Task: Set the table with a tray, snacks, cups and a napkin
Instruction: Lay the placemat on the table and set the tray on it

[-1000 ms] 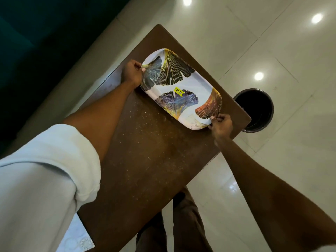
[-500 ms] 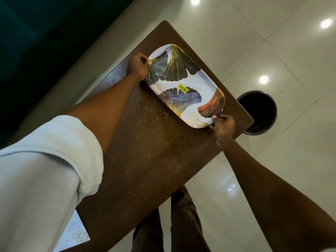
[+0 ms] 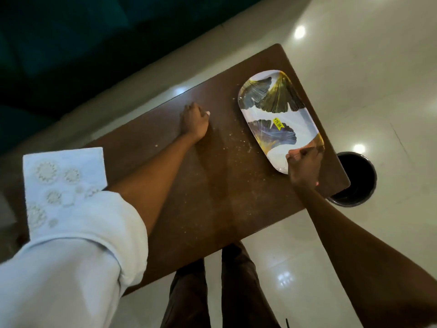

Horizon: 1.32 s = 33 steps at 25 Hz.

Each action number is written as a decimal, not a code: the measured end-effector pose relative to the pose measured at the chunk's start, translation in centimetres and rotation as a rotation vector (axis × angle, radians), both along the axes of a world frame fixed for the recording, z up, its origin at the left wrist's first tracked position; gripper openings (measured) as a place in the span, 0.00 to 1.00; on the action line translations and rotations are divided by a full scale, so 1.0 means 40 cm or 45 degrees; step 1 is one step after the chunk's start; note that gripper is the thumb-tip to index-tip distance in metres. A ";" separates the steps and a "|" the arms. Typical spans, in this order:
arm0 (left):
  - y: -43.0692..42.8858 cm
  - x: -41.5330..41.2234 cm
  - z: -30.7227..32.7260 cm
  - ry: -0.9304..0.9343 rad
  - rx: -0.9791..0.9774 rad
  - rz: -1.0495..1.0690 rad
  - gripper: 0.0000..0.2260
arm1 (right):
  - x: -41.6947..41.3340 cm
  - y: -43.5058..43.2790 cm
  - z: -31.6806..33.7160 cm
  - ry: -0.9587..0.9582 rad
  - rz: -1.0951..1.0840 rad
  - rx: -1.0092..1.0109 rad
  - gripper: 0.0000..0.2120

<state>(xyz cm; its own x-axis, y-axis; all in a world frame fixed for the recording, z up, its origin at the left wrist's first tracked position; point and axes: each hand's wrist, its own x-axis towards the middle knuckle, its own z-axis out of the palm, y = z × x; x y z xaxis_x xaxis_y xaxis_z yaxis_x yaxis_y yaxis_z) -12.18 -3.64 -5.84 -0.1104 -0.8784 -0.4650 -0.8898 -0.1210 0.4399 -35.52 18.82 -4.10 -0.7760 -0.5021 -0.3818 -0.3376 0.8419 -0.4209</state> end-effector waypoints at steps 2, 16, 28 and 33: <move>0.048 0.139 0.028 -0.033 0.026 0.144 0.16 | 0.079 -0.054 0.011 -0.025 0.274 0.030 0.22; 0.532 1.098 0.042 -0.246 0.106 1.182 0.27 | 1.037 -0.309 -0.067 -0.247 1.723 0.162 0.32; 0.631 1.239 -0.059 -0.142 0.441 1.337 0.56 | 1.512 -0.458 -0.119 0.222 2.439 0.271 0.49; 0.619 1.237 -0.090 -0.234 0.454 1.336 0.64 | 1.558 -0.532 -0.144 0.237 2.443 0.333 0.54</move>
